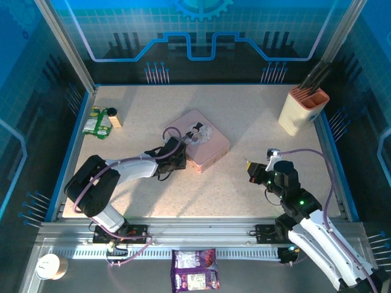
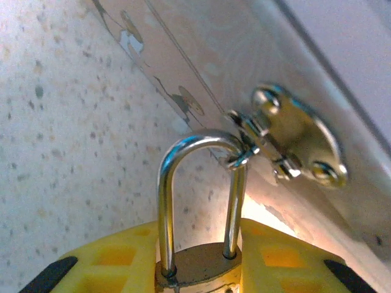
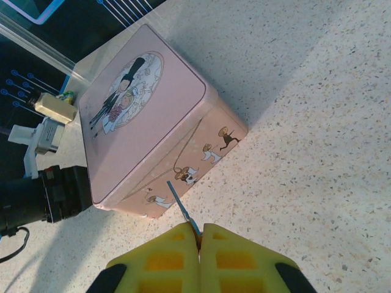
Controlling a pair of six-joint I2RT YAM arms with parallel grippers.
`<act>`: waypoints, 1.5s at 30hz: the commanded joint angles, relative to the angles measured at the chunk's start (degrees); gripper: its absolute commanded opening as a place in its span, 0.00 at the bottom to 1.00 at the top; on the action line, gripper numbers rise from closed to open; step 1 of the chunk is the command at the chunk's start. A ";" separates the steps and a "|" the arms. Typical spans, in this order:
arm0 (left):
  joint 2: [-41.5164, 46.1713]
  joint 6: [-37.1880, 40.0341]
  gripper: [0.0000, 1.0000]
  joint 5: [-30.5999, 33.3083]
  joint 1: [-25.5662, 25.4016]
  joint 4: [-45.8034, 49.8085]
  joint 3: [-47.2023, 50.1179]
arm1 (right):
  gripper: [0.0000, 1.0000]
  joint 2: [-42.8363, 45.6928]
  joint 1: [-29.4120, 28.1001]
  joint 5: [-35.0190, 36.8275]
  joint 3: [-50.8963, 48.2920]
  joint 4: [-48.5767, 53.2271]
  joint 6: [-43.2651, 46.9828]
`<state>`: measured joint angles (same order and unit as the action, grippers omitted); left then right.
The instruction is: Unlock the padlock with the key
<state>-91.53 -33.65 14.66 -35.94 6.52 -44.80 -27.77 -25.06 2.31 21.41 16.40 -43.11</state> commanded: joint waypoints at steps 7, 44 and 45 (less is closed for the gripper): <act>-4.01 -5.46 0.04 2.51 -11.24 6.23 -6.64 | 0.00 0.64 0.63 -0.55 1.12 -0.50 -0.18; -0.24 0.39 0.50 -18.32 -5.15 -24.90 9.38 | 0.00 1.87 0.62 -1.08 0.21 -0.49 -2.55; -0.30 0.45 0.50 -20.14 -4.00 -26.59 10.23 | 0.00 1.61 0.63 -1.28 0.21 -0.90 -2.70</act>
<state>-92.97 -35.62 0.80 -42.11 -12.97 -37.01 -26.13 -25.06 2.07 21.41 16.62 -45.01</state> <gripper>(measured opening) 0.499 0.064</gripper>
